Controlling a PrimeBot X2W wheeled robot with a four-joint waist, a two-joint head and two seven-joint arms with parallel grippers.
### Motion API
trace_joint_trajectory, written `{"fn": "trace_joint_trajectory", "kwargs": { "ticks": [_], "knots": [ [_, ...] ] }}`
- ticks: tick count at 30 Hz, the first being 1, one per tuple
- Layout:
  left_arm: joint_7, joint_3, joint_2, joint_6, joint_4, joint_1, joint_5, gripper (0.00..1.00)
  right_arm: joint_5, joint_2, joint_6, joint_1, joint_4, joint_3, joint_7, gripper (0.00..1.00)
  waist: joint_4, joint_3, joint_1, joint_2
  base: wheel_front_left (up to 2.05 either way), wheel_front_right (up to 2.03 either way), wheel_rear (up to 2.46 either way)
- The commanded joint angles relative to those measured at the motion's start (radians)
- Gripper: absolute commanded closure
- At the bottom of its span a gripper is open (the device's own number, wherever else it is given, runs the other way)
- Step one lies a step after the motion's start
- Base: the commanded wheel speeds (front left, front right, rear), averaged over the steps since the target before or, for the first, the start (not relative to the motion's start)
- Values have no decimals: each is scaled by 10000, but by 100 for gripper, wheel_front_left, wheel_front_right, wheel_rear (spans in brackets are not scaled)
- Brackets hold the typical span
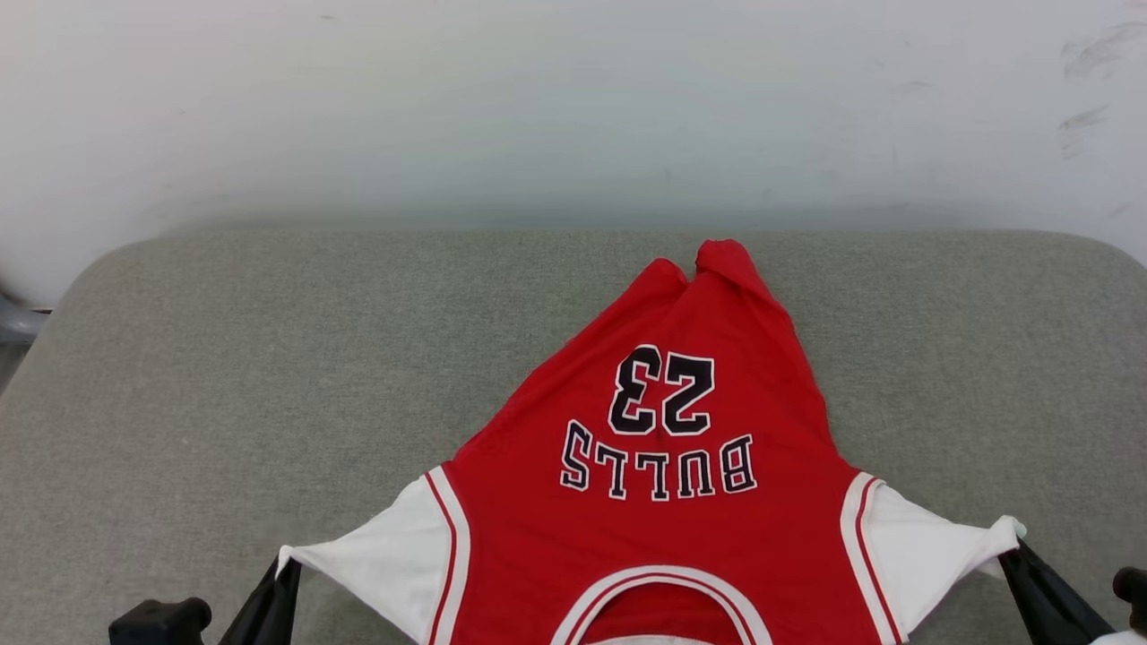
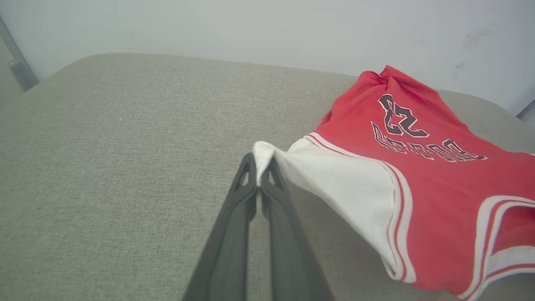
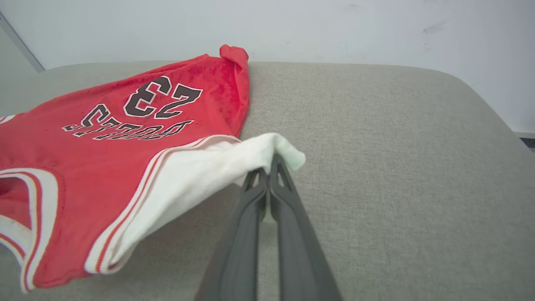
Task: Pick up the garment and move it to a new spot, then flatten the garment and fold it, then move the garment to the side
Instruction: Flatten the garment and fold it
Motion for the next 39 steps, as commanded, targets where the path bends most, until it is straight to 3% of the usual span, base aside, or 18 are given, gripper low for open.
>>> {"fn": "trace_joint_trajectory", "kwargs": {
  "ticks": [1,9,16,25,39],
  "knots": [
    [-23,50,22,38,-56,112,-2,100,-97,165,-15,237,-262,-151,126,100,10,-6,2,-1,0,0,0],
    [-23,37,-87,-77,-93,-23,241,100,-727,845,-15,722,-1707,-984,786,100,13,-77,2,-1,0,0,0],
    [27,374,421,-110,-819,-1015,914,100,-912,669,-15,-361,-2866,-1608,1000,100,24,-140,2,-1,0,0,0],
    [843,740,1121,-250,-2097,-3755,1637,100,-911,53,-15,-2927,-3614,-1557,1298,100,-40,45,2,-1,0,0,0],
    [1597,827,361,-1003,-1703,-8947,1837,100,-827,-846,-15,-7534,-2828,-1055,1449,100,-36,1438,2,-1,0,0,0]
  ]
}}
